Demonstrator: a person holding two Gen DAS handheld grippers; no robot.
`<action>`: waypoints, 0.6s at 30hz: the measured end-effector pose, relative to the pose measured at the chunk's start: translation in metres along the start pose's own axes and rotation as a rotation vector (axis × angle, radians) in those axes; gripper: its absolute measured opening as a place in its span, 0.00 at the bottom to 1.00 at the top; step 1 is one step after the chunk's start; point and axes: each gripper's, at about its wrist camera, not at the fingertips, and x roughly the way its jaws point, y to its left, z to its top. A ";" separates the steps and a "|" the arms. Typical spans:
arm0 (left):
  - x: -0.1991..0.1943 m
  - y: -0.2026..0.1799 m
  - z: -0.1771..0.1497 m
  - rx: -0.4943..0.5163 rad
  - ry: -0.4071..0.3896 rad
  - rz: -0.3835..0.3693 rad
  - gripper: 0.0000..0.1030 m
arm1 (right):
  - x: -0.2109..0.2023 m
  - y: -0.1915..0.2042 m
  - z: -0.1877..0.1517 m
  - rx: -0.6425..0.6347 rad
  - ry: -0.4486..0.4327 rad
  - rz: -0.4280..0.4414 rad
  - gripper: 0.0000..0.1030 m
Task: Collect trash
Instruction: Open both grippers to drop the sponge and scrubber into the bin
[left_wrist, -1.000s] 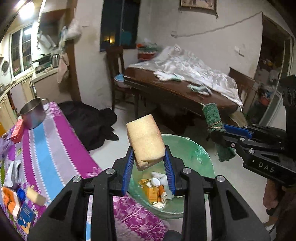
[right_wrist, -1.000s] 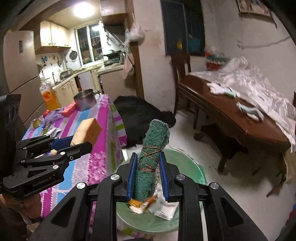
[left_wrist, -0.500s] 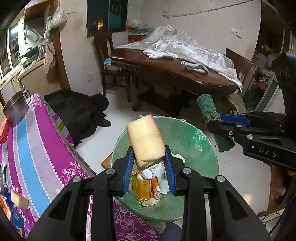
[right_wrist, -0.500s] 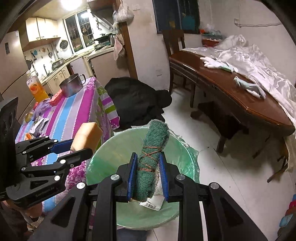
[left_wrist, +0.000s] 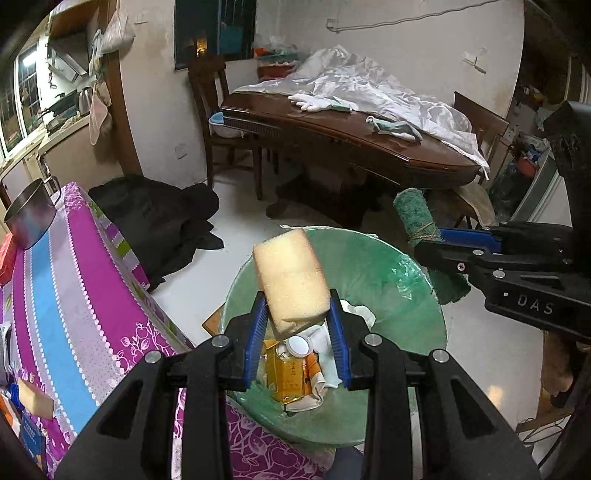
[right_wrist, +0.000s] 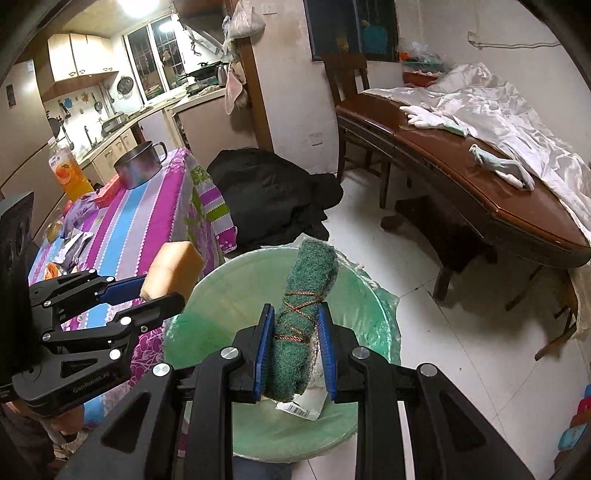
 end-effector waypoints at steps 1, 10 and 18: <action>0.000 0.000 0.000 0.001 0.000 0.002 0.30 | 0.000 0.000 0.000 0.001 0.000 0.000 0.24; 0.000 0.000 0.000 0.001 -0.001 0.005 0.30 | 0.000 0.000 0.000 0.001 0.000 0.000 0.24; 0.000 -0.001 -0.001 0.003 0.000 0.005 0.30 | 0.001 0.000 0.000 0.002 0.000 0.000 0.24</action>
